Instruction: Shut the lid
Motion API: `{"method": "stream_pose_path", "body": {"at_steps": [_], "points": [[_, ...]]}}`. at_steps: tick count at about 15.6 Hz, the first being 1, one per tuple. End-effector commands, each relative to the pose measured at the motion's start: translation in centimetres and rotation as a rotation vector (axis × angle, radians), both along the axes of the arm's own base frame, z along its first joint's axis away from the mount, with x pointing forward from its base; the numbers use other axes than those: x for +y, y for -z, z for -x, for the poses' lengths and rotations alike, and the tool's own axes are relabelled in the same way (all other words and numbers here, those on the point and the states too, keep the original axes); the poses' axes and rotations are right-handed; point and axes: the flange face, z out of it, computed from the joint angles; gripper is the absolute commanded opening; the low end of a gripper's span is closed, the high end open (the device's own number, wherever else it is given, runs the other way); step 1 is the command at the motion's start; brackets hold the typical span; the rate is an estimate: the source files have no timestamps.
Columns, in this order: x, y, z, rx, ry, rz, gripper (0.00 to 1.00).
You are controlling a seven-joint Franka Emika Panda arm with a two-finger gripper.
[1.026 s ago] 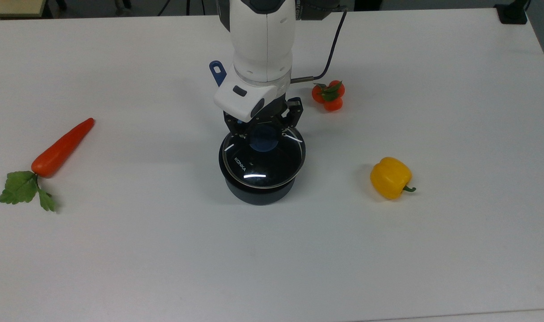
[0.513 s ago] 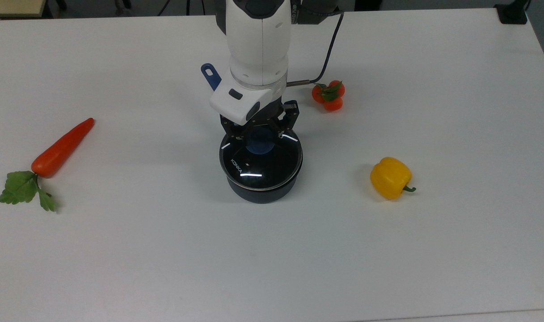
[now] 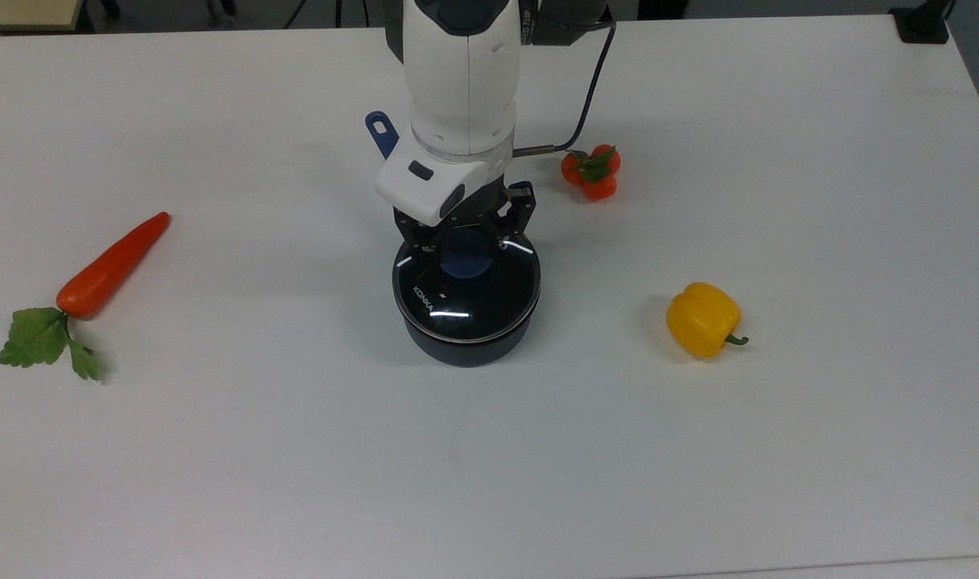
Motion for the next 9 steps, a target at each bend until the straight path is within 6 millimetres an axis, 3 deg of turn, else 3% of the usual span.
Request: {"method": "stream_pose_path", "body": {"at_steps": [1, 2, 3, 5, 7, 9], "points": [[0.2, 0.2, -0.3, -0.019, -0.003, 0.011, 0.57], [0.2, 0.0, -0.4, -0.031, -0.001, 0.009, 0.72], [0.2, -0.1, -0.5, -0.038, -0.003, 0.012, 0.73], [0.0, -0.4, -0.5, -0.042, -0.002, 0.018, 1.0], [-0.1, -0.9, -0.4, -0.046, -0.001, 0.018, 1.0], [-0.7, -2.6, 0.3, -0.056, 0.01, 0.018, 1.0]]}}
